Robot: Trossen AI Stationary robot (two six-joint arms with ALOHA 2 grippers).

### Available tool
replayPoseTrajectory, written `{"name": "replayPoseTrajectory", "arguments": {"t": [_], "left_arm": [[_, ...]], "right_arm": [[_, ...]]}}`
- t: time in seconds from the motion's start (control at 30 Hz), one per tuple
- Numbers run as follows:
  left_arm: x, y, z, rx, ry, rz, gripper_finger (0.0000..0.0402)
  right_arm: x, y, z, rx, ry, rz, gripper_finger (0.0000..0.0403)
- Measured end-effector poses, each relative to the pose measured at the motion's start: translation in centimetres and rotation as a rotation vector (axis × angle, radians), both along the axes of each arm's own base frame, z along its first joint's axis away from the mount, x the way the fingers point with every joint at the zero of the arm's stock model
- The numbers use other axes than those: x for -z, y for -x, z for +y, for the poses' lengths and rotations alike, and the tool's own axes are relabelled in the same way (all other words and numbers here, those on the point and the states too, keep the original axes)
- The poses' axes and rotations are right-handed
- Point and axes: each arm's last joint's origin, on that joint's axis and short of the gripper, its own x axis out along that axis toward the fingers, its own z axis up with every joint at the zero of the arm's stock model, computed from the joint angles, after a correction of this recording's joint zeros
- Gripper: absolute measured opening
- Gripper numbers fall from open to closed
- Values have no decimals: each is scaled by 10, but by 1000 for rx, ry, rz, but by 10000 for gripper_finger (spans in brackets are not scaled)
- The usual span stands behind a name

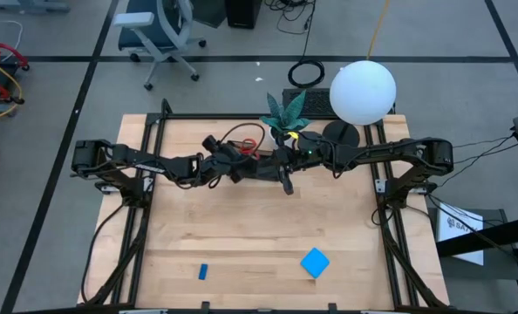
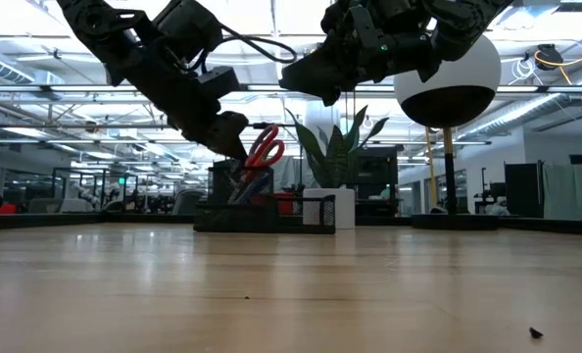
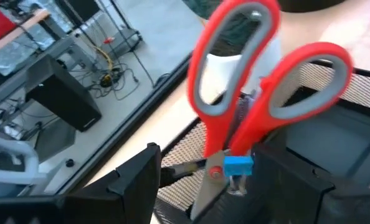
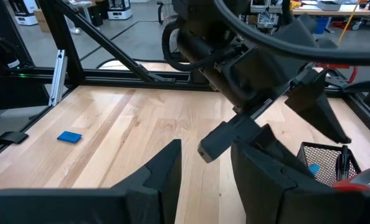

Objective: Pick and place office supplies into organizer
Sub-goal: Put the blue paper clip into the black desk organizer, then put the blue eraser into the black desk organizer

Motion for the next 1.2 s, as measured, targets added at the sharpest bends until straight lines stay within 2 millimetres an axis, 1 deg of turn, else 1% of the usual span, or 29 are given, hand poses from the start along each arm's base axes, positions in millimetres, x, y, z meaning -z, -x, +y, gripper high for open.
{"name": "replayPoseTrajectory", "arguments": {"t": [0.1,0.4,0.73,0.97,1.2], "left_arm": [[0,0,0,-17,5,-14,255],[2,-2,-3,110,97,-18,255],[3,-2,-5,149,77,32,255],[8,1,-6,133,181,21,255],[4,0,-14,208,260,-22,255]], "right_arm": [[0,0,0,0,0,0,130],[0,0,0,0,0,0,130],[1,0,0,0,-2,7,130],[1,0,0,0,-2,7,130],[1,0,0,0,-2,7,130]]}}
